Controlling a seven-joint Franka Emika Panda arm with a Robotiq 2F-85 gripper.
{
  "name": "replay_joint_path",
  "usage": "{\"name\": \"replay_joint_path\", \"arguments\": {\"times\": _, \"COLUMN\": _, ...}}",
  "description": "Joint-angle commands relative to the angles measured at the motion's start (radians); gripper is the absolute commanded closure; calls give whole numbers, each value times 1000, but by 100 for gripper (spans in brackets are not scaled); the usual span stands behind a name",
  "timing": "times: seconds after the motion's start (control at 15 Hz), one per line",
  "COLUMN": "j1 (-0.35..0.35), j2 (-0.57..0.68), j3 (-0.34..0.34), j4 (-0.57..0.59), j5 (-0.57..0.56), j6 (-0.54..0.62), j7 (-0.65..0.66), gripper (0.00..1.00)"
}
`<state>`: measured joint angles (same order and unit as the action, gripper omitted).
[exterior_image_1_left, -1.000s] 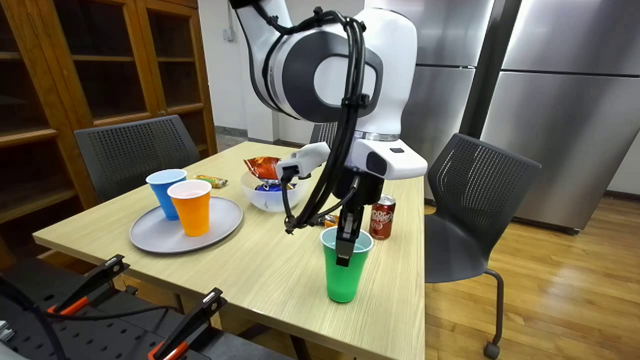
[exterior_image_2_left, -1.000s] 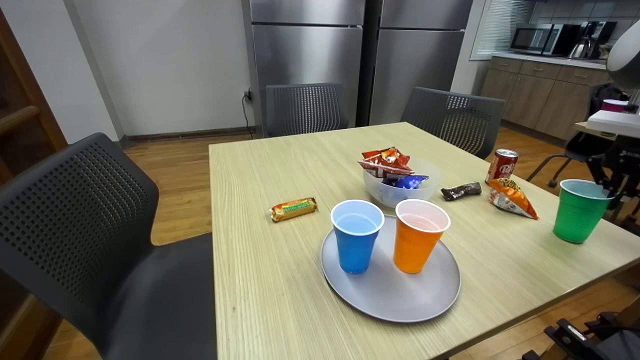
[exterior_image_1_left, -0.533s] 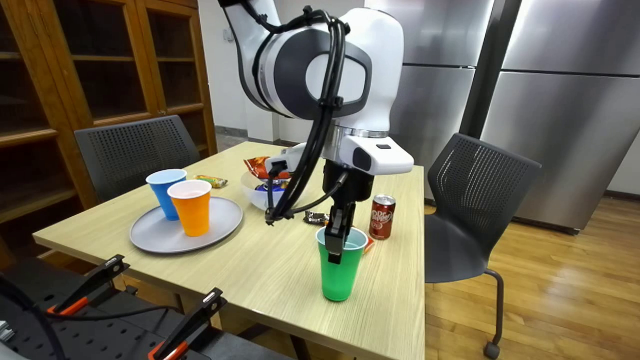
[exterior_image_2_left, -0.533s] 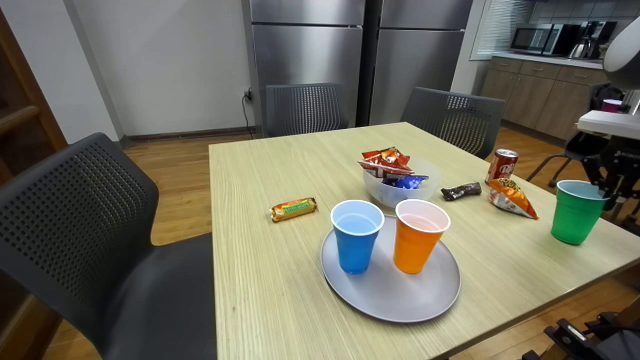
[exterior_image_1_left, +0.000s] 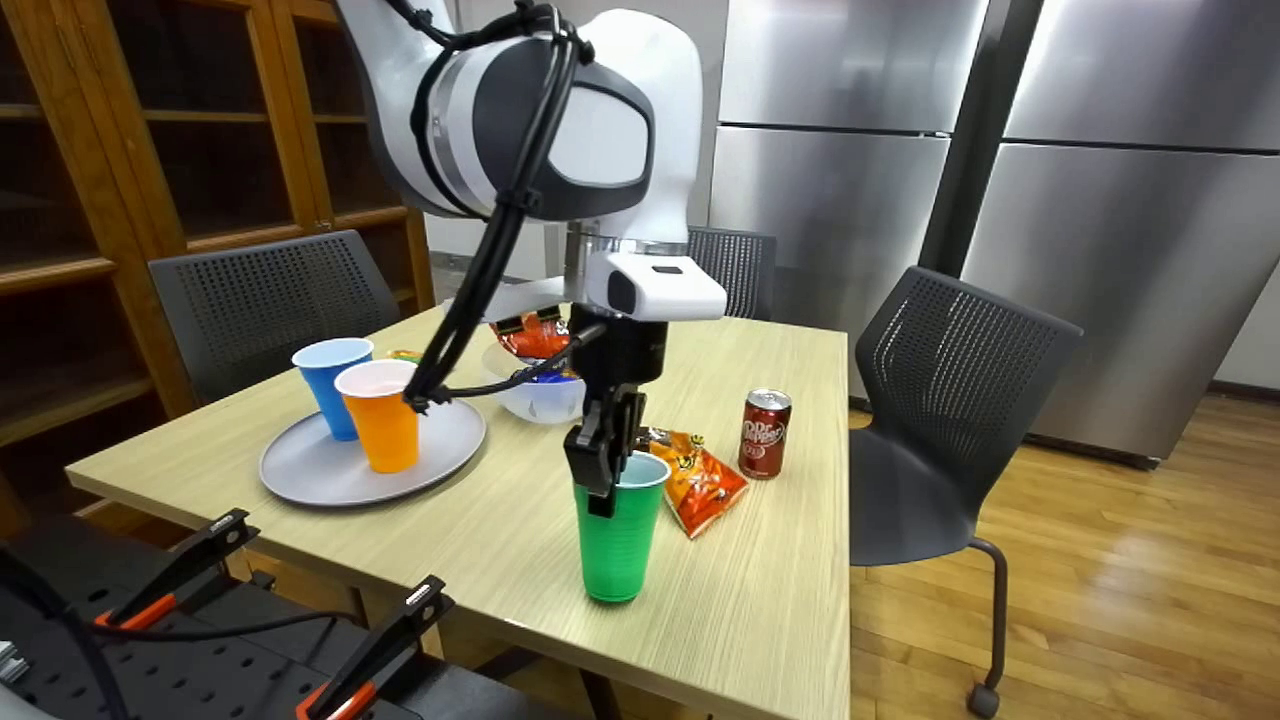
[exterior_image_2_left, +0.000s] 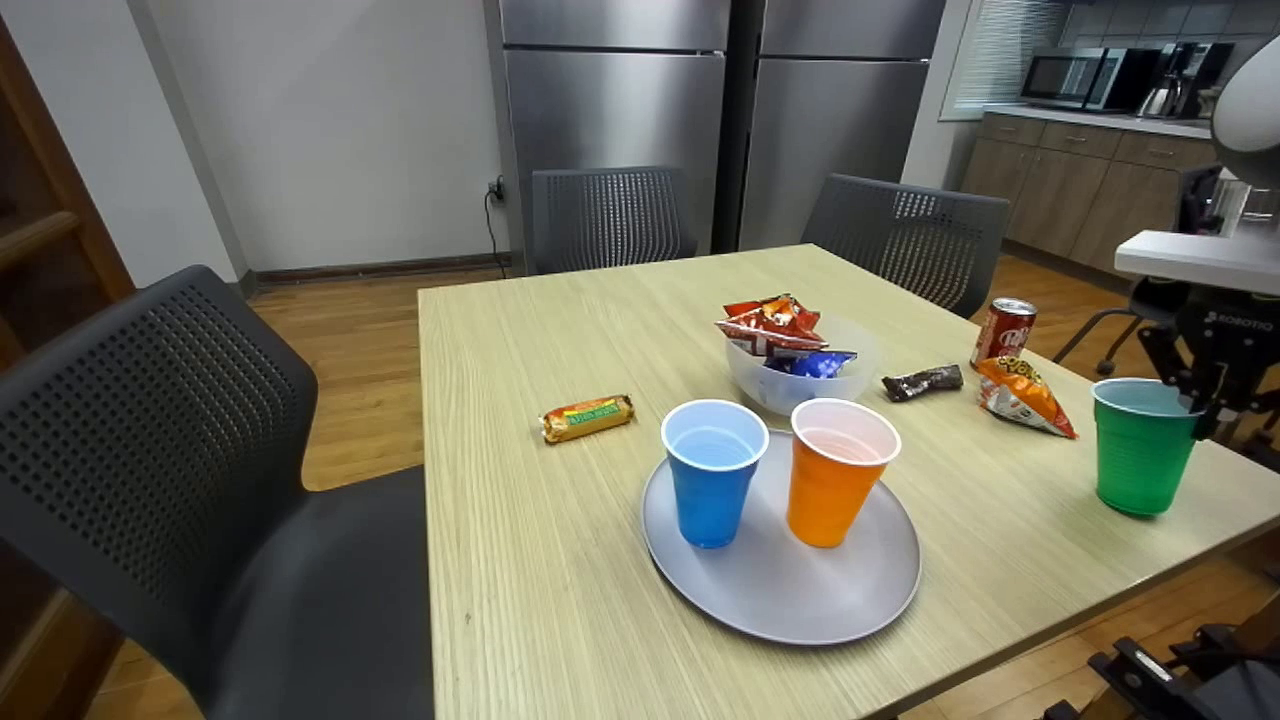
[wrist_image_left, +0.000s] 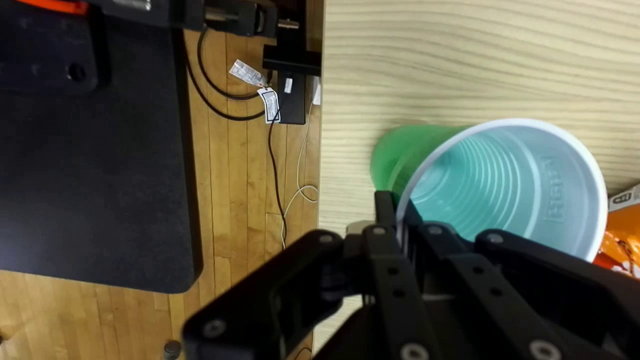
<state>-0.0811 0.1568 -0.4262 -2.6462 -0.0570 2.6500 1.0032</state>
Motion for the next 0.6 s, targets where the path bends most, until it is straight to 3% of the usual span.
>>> {"name": "replay_joint_path", "arguments": {"times": 0.0, "j1": 16, "j2": -98, "j3": 36, "j4": -87, "j5": -81, "j6": 4, "j7": 119, "gripper": 99}}
{"name": "replay_joint_path", "arguments": {"times": 0.53, "j1": 29, "j2": -151, "j3": 196, "j4": -128, "j5": -79, "j6": -16, "j7": 191, "gripper": 99}}
